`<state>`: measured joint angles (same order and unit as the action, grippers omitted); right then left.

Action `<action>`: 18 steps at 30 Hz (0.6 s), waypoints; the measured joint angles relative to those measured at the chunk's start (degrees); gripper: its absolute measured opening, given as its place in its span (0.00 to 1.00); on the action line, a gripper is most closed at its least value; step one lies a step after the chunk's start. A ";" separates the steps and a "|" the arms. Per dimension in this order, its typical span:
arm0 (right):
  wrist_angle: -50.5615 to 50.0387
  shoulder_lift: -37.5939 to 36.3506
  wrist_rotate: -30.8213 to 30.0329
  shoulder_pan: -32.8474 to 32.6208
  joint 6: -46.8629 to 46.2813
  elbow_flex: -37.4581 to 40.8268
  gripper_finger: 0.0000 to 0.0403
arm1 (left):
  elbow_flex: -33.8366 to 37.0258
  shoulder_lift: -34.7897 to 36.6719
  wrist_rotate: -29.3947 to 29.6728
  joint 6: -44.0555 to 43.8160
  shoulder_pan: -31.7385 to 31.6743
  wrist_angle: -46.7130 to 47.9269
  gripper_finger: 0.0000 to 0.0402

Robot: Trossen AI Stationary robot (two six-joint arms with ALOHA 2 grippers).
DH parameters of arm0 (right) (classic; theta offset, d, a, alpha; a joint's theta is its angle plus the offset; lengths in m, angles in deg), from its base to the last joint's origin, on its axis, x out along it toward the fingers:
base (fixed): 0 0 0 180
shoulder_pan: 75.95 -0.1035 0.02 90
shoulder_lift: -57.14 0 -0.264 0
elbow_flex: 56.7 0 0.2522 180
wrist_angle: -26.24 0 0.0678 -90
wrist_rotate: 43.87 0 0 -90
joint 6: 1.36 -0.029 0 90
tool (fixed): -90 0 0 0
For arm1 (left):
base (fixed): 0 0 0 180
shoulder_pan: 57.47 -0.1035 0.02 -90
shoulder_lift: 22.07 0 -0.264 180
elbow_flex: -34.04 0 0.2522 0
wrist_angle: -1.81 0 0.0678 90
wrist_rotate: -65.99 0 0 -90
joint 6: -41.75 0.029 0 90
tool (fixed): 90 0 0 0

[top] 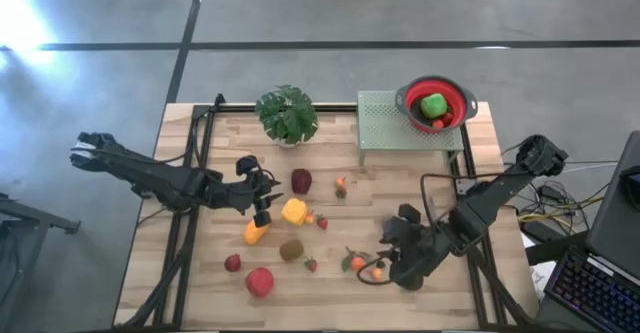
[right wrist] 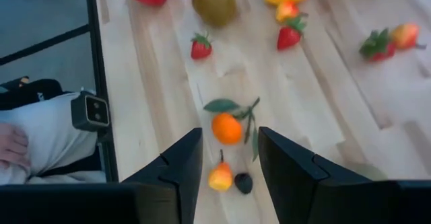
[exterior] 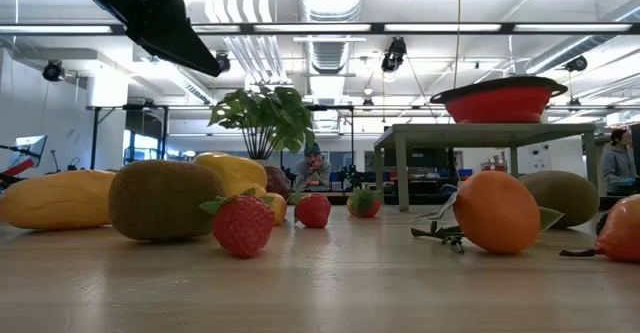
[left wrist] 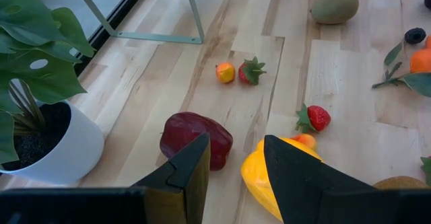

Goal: Pick & Place Fruit
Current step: Put the orange pear into the red strainer bowl on the shelf

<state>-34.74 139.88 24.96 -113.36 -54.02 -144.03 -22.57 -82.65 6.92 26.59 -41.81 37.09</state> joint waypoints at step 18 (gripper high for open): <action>1.65 12.72 6.71 -3.18 -4.23 0.84 0.44 | 0.00 0.01 0.01 0.00 0.01 -0.01 0.37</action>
<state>-33.10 152.60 31.67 -116.54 -58.25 -143.19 -22.57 -82.64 6.93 26.60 -41.80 37.08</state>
